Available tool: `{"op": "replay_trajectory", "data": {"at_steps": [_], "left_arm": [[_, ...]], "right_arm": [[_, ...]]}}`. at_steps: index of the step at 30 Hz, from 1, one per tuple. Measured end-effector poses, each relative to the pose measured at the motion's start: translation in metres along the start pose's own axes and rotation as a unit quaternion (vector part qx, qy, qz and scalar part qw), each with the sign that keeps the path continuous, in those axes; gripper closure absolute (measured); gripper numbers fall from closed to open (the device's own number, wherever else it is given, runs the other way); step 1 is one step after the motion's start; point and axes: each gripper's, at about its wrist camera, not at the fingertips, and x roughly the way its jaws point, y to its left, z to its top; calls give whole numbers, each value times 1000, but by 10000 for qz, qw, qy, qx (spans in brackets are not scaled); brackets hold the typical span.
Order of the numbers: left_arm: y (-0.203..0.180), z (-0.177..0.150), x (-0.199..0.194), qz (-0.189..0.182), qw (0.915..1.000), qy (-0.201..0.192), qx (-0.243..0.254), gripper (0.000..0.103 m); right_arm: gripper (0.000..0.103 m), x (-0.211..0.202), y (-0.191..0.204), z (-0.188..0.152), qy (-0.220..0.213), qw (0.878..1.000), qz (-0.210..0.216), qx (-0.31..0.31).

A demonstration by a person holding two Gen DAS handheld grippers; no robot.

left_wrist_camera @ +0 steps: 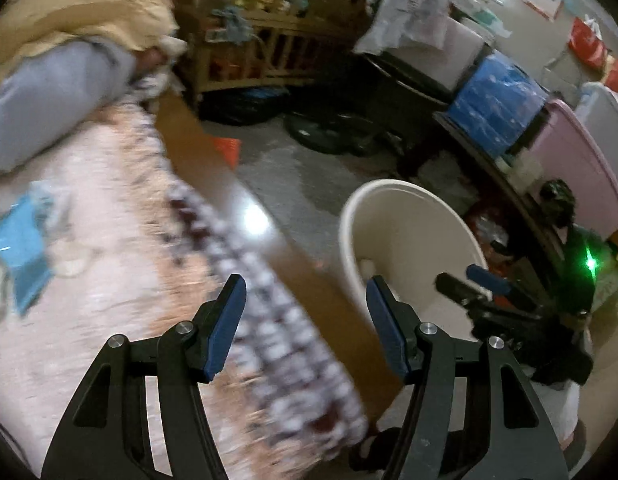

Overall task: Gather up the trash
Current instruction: 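Move both tools back over the trash pile on the bed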

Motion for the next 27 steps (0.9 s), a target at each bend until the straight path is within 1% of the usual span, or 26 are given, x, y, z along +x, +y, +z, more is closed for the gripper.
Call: {"op": "replay_trajectory", "data": {"at_steps": [7, 10, 12, 16, 20, 27], "left_arm": [[58, -19, -46, 691, 9971, -304, -126, 42], [90, -31, -62, 902, 9948, -333, -331, 42], [107, -37, -70, 999, 9934, -337, -446, 42], [146, -55, -89, 1319, 9880, -413, -691, 42], [182, -70, -103, 1529, 9826, -428, -962, 42], [246, -103, -122, 1853, 9716, -391, -1417, 42]], "right_arm": [[32, -5, 63, 1, -52, 9979, 447, -471], [32, -5, 94, -1, -36, 9955, 720, -617], [29, -2, 116, -2, 26, 9936, 874, -722], [28, 3, 164, -8, 145, 9876, 1101, -1109], [28, 8, 203, -12, 208, 9824, 1229, -1390], [28, 22, 260, -18, 433, 9722, 1522, -1724]]}}
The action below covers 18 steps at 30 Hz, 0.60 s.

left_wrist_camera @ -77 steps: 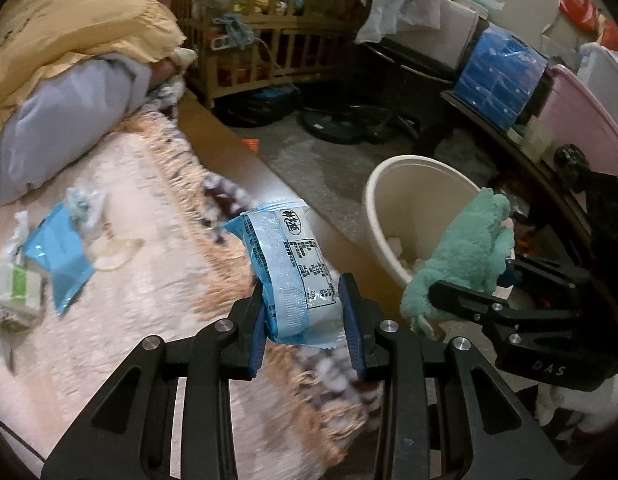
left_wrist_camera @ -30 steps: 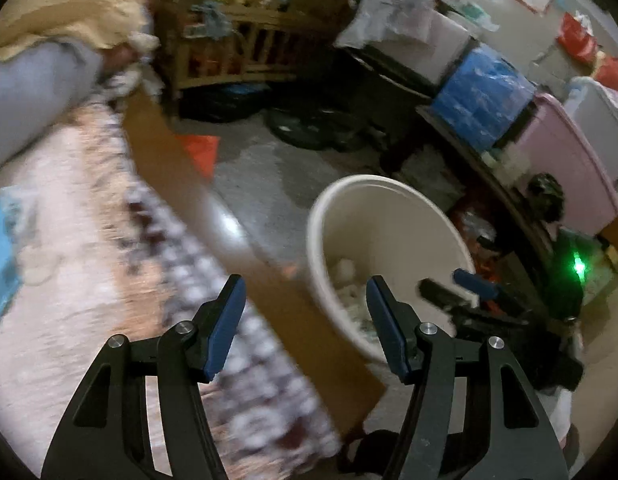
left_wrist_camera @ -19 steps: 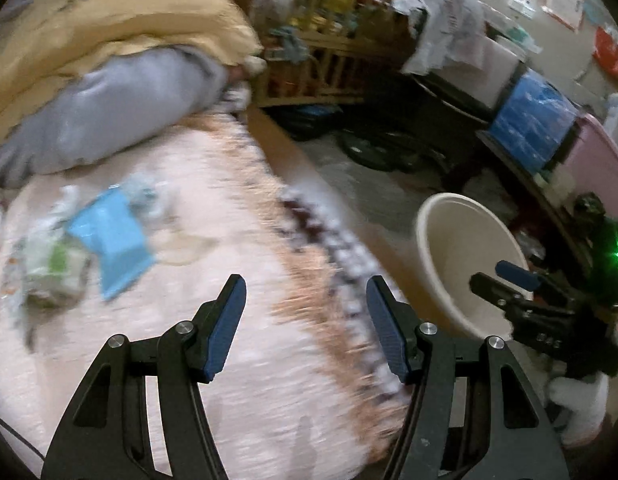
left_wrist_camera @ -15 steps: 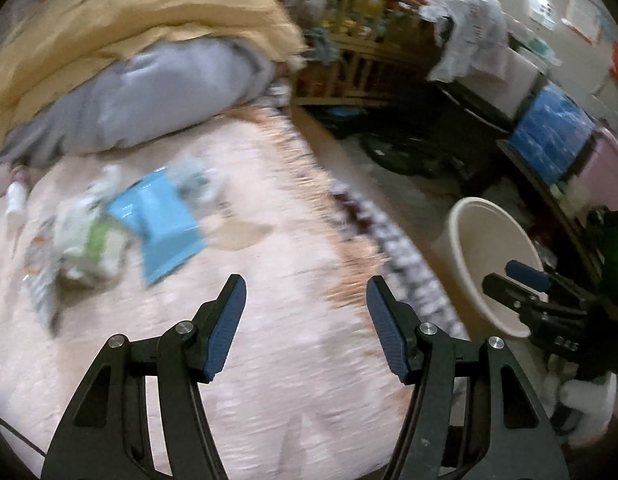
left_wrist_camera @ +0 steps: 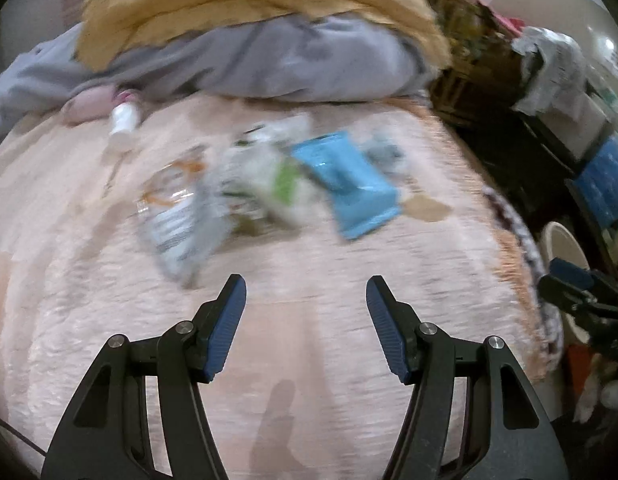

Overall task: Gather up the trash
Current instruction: 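Move both tools back over the trash pile on the bed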

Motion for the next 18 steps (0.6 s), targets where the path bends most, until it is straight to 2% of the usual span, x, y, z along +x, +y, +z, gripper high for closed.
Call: {"op": "replay_trajectory", "data": {"at_steps": [5, 10, 14, 18], "left_arm": [[56, -9, 9, 250, 9992, 101, -304, 42], [96, -7, 22, 252, 9972, 192, -684, 42], [108, 4, 27, 59, 9960, 108, -884, 41], [117, 18, 39, -186, 9932, 192, -1129, 40]], "right_arm": [[28, 24, 33, 14, 141, 9994, 148, -272], [28, 50, 56, 32, 213, 9983, 320, -428], [28, 69, 72, 48, 235, 9974, 380, -565], [26, 92, 101, 64, 215, 9915, 850, -959]]}}
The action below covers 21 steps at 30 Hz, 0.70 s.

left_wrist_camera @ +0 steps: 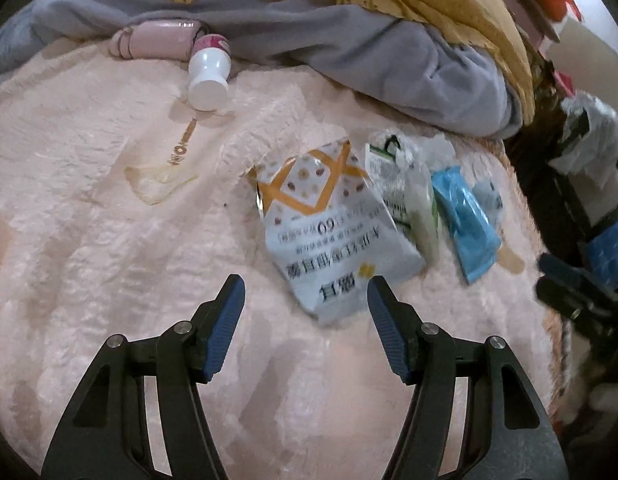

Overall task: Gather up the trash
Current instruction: 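Move both tools back over the trash pile on the bed, then grasp the white-green bag with the right tool while the left tool grasps the white snack bag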

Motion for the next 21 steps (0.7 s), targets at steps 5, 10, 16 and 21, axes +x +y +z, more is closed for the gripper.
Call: {"op": "replay_trajectory", "data": {"at_steps": [5, 10, 16, 21], "left_arm": [[11, 12, 13, -141, 9997, 102, -181, 40], [27, 17, 26, -296, 9985, 206, -409, 38], [27, 27, 45, -438, 9970, 198, -615, 37], [22, 34, 55, -610, 9944, 105, -854, 39]], "right_arm": [[22, 44, 29, 28, 60, 9965, 449, -705], [21, 93, 31, 44, 299, 9922, 556, -1078], [49, 112, 15, 45, 365, 9914, 1068, -664], [60, 90, 14, 32, 262, 9922, 1121, -486]]}}
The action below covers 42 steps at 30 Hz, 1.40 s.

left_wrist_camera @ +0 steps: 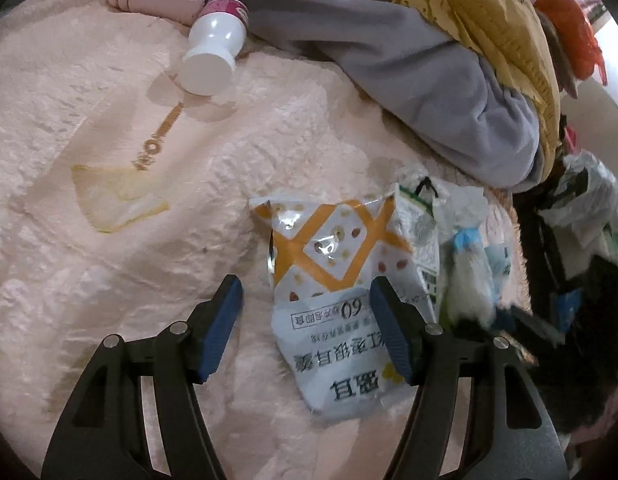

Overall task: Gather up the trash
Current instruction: 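Grasp the white-green bag with the right tool while the left tool grasps the white snack bag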

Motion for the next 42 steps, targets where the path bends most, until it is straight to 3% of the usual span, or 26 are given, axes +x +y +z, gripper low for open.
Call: {"op": "replay_trajectory", "data": {"at_steps": [1, 3, 6, 12, 21, 32, 35, 39, 40, 42], "left_arm": [[-4, -1, 2, 4, 10000, 12, 67, 42], [-10, -5, 2, -51, 9997, 86, 229, 73], [-17, -11, -5, -128, 9994, 60, 308, 90], [-25, -31, -43, -143, 9986, -124, 489, 99], [-50, -69, -98, -274, 9954, -182, 901, 99], [-101, -93, -129, -892, 9876, -158, 1279, 100], [-107, -94, -134, -782, 9879, -218, 1323, 100], [-91, -89, -124, -498, 9945, -132, 911, 97], [-85, -88, -119, -435, 9959, -94, 783, 93], [-73, -88, -109, -280, 9978, -56, 591, 48]], "right_arm": [[60, -7, 2, -4, -53, 10000, 13, 30], [60, -25, 6, -12, -182, 9998, -1, 64], [60, -52, 10, -26, -338, 9993, 11, 141], [60, -95, 26, -57, -418, 9987, -287, 4], [60, -146, 27, -98, -603, 9966, -482, 273], [60, -200, 25, -127, -846, 9922, -796, 459], [60, -210, 24, -132, -914, 9911, -830, 505], [60, -213, 25, -135, -912, 9913, -790, 535], [60, -214, 26, -137, -907, 9914, -790, 524], [60, -213, 26, -139, -889, 9915, -804, 511]]}}
